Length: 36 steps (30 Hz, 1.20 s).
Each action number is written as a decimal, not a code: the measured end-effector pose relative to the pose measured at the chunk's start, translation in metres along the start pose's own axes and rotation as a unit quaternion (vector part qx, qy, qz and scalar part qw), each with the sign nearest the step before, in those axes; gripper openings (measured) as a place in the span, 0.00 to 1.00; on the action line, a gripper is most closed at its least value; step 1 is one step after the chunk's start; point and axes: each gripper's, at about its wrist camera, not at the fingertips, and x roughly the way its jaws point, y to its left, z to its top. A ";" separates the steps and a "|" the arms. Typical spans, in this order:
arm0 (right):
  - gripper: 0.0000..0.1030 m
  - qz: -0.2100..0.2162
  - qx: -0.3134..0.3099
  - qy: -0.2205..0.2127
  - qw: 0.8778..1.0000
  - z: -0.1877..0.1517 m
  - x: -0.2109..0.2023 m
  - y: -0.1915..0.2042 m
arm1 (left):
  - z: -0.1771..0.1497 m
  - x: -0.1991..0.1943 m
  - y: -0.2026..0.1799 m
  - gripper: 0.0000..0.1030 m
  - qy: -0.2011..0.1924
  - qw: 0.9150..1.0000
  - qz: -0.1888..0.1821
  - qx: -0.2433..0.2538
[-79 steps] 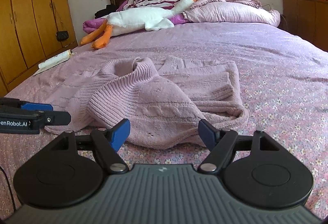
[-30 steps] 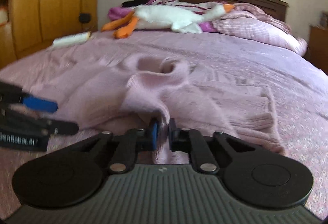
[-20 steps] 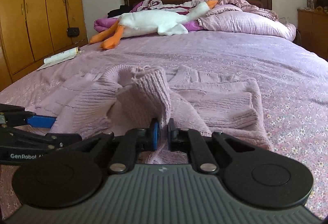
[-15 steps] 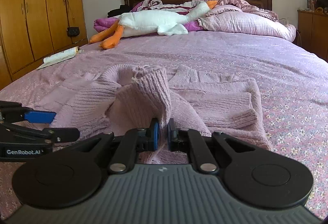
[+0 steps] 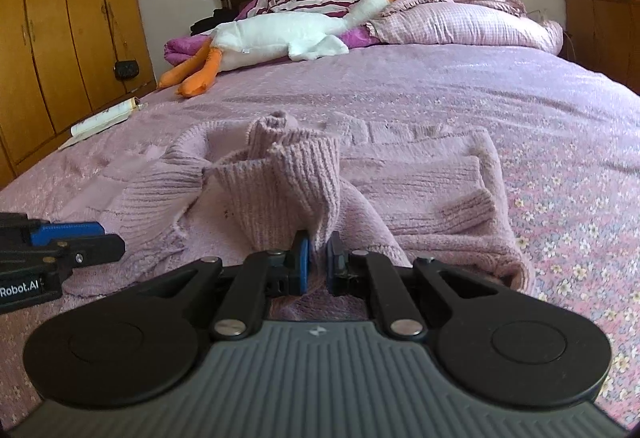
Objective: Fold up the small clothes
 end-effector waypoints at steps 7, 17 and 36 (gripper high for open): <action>0.09 0.004 0.009 -0.002 1.000 -0.002 0.002 -0.003 | -0.003 0.010 -0.008 0.28 0.015 0.999 -0.006 0.034; 0.09 0.006 0.010 -0.003 1.000 -0.003 0.003 -0.005 | -0.006 0.029 -0.018 0.41 0.031 0.996 0.005 0.079; 0.09 0.015 0.011 -0.003 1.000 -0.003 0.004 -0.009 | 0.003 0.026 0.024 0.13 -0.009 0.999 -0.040 -0.022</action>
